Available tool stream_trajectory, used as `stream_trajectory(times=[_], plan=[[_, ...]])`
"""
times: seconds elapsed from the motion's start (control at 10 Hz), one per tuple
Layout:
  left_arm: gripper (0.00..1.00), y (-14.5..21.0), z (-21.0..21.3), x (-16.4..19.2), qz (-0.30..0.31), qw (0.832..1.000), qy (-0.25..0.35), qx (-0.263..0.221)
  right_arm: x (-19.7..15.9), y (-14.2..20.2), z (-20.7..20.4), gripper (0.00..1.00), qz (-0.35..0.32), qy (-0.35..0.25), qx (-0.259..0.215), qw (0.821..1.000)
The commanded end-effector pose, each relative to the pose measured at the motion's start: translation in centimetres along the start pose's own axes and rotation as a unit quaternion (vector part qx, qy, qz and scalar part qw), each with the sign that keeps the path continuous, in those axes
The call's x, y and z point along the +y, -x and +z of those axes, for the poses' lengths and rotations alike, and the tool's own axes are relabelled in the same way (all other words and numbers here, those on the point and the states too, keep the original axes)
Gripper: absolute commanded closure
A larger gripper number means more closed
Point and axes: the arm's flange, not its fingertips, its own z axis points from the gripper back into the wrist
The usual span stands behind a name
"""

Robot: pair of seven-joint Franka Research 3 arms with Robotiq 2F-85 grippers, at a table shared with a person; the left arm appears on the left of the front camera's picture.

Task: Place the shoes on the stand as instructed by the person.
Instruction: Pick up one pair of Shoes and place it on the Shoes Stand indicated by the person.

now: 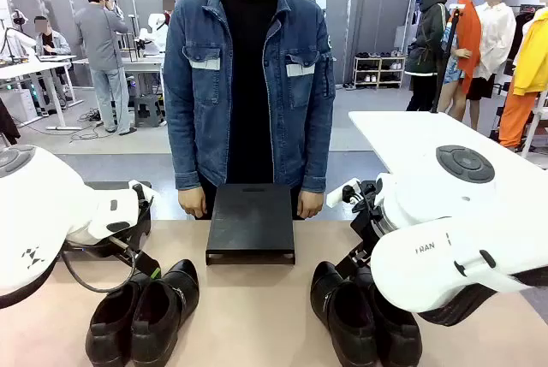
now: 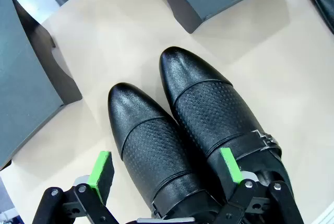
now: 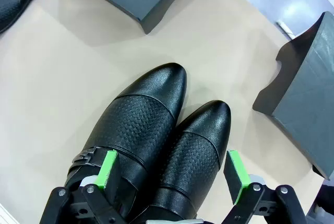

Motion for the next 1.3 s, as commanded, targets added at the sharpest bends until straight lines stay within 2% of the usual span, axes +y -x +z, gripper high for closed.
stream_trajectory(times=[0.0, 0.8, 0.9, 1.0, 1.2], plan=[[0.00, 0.0, 0.0, 0.0, 0.000, 1.000, 0.000, 0.000, 0.0, 0.0, 0.0, 0.00, 0.000, 0.000, 0.000, 1.000], [0.00, 0.0, 0.0, 0.0, 0.000, 1.000, 0.000, 0.000, 0.0, 0.0, 0.0, 0.00, 0.001, 0.000, 0.000, 1.000], [0.00, -1.2, 2.0, 0.3, -0.031, 0.999, -0.005, 0.006, -0.8, -1.7, 2.2, 0.00, 0.001, -0.016, -0.009, 1.000], [0.00, -2.0, 3.9, 1.2, -0.031, 0.999, -0.003, 0.022, -1.5, -2.9, 4.0, 0.00, -0.008, -0.031, -0.014, 0.999], [0.00, -3.1, 8.3, 3.5, -0.029, 0.998, 0.045, 0.027, -3.1, -4.7, 7.9, 0.00, -0.025, -0.075, -0.021, 0.997]])
